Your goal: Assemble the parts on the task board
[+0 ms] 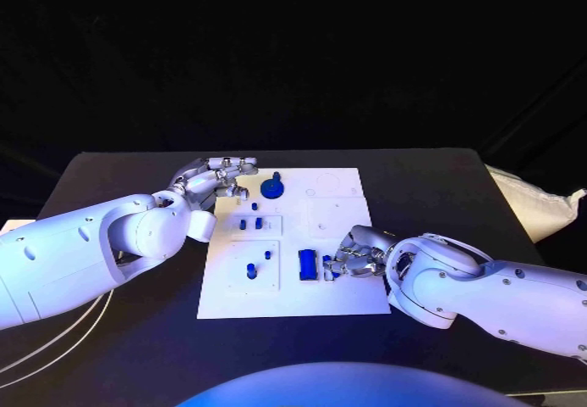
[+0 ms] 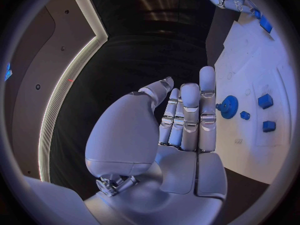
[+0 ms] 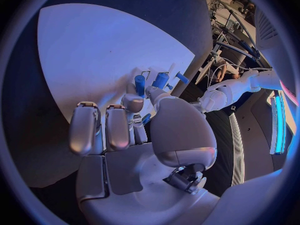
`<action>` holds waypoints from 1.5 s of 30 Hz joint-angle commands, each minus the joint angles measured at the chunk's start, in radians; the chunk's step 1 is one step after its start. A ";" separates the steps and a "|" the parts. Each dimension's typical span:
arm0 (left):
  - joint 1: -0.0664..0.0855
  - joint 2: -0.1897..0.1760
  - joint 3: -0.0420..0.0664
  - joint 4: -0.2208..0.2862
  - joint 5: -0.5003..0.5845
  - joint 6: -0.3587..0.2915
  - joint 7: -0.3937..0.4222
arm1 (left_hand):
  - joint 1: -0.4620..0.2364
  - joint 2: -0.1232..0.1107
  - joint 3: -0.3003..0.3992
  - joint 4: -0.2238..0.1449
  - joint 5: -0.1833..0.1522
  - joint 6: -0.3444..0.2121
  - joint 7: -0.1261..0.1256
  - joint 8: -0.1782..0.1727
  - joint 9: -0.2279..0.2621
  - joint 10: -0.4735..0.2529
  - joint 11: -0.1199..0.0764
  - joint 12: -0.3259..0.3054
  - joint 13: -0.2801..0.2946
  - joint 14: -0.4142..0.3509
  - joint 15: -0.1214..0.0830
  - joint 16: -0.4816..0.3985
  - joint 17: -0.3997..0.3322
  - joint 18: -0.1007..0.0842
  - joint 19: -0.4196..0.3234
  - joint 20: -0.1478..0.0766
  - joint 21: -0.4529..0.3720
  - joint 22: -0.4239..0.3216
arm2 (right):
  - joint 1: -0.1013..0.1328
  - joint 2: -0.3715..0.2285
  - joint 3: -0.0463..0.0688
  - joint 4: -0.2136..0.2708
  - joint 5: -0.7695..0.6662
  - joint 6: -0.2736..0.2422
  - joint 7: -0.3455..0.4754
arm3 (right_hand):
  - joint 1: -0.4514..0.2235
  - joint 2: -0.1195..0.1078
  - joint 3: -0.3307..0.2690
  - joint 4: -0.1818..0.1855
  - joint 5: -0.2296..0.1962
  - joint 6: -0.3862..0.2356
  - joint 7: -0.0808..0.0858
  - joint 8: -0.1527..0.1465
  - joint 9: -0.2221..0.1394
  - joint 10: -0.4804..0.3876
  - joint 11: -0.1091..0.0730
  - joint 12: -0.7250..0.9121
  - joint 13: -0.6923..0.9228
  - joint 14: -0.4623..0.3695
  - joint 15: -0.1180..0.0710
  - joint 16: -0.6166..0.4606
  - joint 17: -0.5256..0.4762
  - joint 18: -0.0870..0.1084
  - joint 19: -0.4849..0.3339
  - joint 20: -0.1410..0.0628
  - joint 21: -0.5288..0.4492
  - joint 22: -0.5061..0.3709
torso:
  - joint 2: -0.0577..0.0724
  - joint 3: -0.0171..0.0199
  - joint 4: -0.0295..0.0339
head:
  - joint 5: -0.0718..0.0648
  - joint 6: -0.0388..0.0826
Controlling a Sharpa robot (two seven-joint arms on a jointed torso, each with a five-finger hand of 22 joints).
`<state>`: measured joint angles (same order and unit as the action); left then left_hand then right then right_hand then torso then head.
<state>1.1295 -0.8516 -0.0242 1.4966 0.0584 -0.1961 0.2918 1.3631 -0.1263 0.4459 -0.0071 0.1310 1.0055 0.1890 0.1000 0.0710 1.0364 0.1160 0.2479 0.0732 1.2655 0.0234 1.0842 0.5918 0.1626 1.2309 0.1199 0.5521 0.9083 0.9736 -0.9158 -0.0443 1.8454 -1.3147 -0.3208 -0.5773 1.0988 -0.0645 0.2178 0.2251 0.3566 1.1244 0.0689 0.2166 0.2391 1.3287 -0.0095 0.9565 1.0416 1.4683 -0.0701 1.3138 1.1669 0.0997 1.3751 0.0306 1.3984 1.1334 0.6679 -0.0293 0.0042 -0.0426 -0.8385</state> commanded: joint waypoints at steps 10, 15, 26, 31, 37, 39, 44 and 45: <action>0.000 0.001 0.001 0.002 -0.003 0.020 0.001 | 0.000 0.006 -0.006 -0.002 -0.002 -0.005 0.000 0.007 -0.001 -0.007 0.002 0.004 -0.001 -0.006 0.003 0.005 -0.001 0.019 0.005 0.003 -0.005 -0.001 | -0.003 -0.012 -0.001 0.033 -0.045 0.018 0.010 | -0.055 0.019 -0.092 0.058 0.032 0.016 -0.006 -0.001 0.007 0.023 -0.004 0.026 0.029 0.042 -0.011 0.012 0.014 -0.017 0.010 -0.002 0.006 0.009 | 0.000 0.0003 0.0002 | 0.001 -0.002; 0.000 -0.001 0.001 0.002 -0.003 0.020 0.002 | 0.002 0.007 -0.007 -0.004 -0.002 -0.006 0.000 0.008 -0.001 -0.010 0.002 0.007 -0.001 -0.007 0.003 0.006 -0.003 0.020 0.006 0.003 -0.006 -0.002 | -0.003 -0.037 -0.001 0.050 -0.062 0.011 0.011 | -0.082 0.031 -0.132 0.066 0.026 0.018 -0.007 -0.001 0.010 0.025 -0.005 0.027 0.034 0.042 -0.011 0.013 0.017 -0.017 0.011 -0.002 0.007 0.012 | 0.000 -0.0003 -0.0009 | 0.002 -0.003; 0.000 -0.001 0.001 0.001 -0.003 0.020 0.002 | 0.002 0.007 -0.007 -0.004 -0.002 -0.006 0.000 0.008 -0.001 -0.010 0.002 0.007 -0.001 -0.007 0.003 0.006 -0.003 0.020 0.006 0.003 -0.006 -0.002 | -0.003 -0.063 0.000 0.056 -0.076 0.027 0.022 | -0.037 0.031 -0.148 0.041 0.013 0.018 -0.009 -0.002 0.013 0.026 -0.006 0.027 0.040 0.043 -0.012 0.015 0.019 -0.018 0.012 -0.003 0.008 0.015 | 0.000 0.0002 -0.0001 | 0.000 -0.002; 0.000 0.000 0.001 0.000 -0.003 0.020 0.002 | 0.002 0.007 -0.007 -0.004 -0.002 -0.006 0.000 0.008 -0.001 -0.010 0.002 0.007 -0.001 -0.007 0.003 0.006 -0.003 0.020 0.006 0.003 -0.006 -0.002 | -0.002 -0.063 0.000 0.045 -0.063 0.004 0.055 | 0.040 0.034 -0.156 0.000 -0.019 0.009 -0.005 -0.008 0.013 0.015 -0.003 0.001 0.027 0.040 -0.011 0.008 0.010 -0.016 0.007 -0.003 0.004 0.006 | -0.001 -0.0003 0.0006 | -0.003 0.001; 0.000 0.002 0.001 -0.004 -0.003 0.016 0.005 | 0.003 0.007 -0.007 -0.004 -0.002 -0.006 0.000 0.008 -0.001 -0.010 0.002 0.008 -0.001 -0.008 0.003 0.004 -0.005 0.019 0.006 0.003 -0.006 -0.002 | 0.016 -0.069 0.001 0.010 0.077 -0.077 0.205 | 0.127 0.036 -0.151 -0.048 -0.007 -0.036 0.013 -0.034 0.004 -0.048 0.010 -0.114 -0.055 0.025 -0.001 -0.038 -0.050 -0.004 -0.029 0.004 -0.029 -0.063 | -0.003 -0.0009 -0.0008 | -0.006 0.010; 0.000 0.003 0.001 -0.007 -0.003 0.013 0.007 | 0.002 0.007 -0.007 -0.004 -0.002 -0.006 0.000 0.008 -0.001 -0.011 0.002 0.008 -0.001 -0.011 0.003 0.001 -0.013 0.019 0.005 0.003 -0.006 -0.002 | 0.030 -0.070 0.001 -0.010 0.185 -0.104 0.294 | 0.166 0.043 -0.140 -0.069 -0.011 -0.067 0.029 -0.053 -0.003 -0.115 0.022 -0.243 -0.152 0.005 0.010 -0.096 -0.123 0.010 -0.068 0.012 -0.068 -0.139 | -0.005 -0.0021 -0.0015 | -0.006 0.013; 0.000 0.011 0.000 -0.022 0.000 0.001 0.014 | 0.000 0.009 -0.015 -0.004 -0.002 -0.005 0.002 0.014 0.000 -0.017 0.004 0.022 -0.001 -0.082 0.007 -0.061 -0.104 0.019 -0.026 0.006 -0.030 -0.013 | 0.073 -0.063 0.002 -0.096 0.506 -0.109 0.547 | 0.238 0.052 -0.104 -0.111 -0.036 -0.118 0.054 -0.080 -0.012 -0.213 0.054 -0.406 -0.281 -0.112 0.034 -0.425 -0.489 0.071 -0.256 0.035 -0.296 -0.510 | -0.020 -0.0068 -0.0035 | -0.011 0.028; 0.000 0.014 0.000 -0.027 0.003 -0.003 0.016 | 0.000 0.009 -0.017 -0.005 -0.002 -0.005 0.002 0.015 0.000 -0.018 0.005 0.026 -0.001 -0.101 0.008 -0.074 -0.111 0.019 -0.040 0.007 -0.040 -0.018 | 0.082 -0.058 0.002 -0.120 0.573 -0.102 0.596 | 0.253 0.059 -0.087 -0.121 -0.037 -0.127 0.060 -0.085 -0.014 -0.223 0.057 -0.437 -0.311 -0.133 0.041 -0.509 -0.568 0.083 -0.294 0.041 -0.362 -0.596 | -0.024 -0.0077 -0.0042 | -0.010 0.031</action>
<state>1.1291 -0.8421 -0.0246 1.4738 0.0587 -0.1970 0.2912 1.3631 -0.1263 0.4344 -0.0126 0.1310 1.0055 0.1890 0.1105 0.0710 1.0238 0.1212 0.2714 0.0732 1.1762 0.0314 1.0183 0.4884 0.1627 1.1985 0.1260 0.5167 0.8928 1.0491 -0.9779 -0.0433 1.7442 -1.0346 -0.3937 -0.2313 1.3437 -0.0081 0.1222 0.1083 0.3211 1.0033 0.1277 0.1346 0.2262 1.1135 0.0439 0.5362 0.7453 1.3509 -0.0325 0.8559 0.6517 0.1729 1.1072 0.0682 1.0747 0.5929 0.6558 -0.0334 0.0020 -0.0511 -0.8149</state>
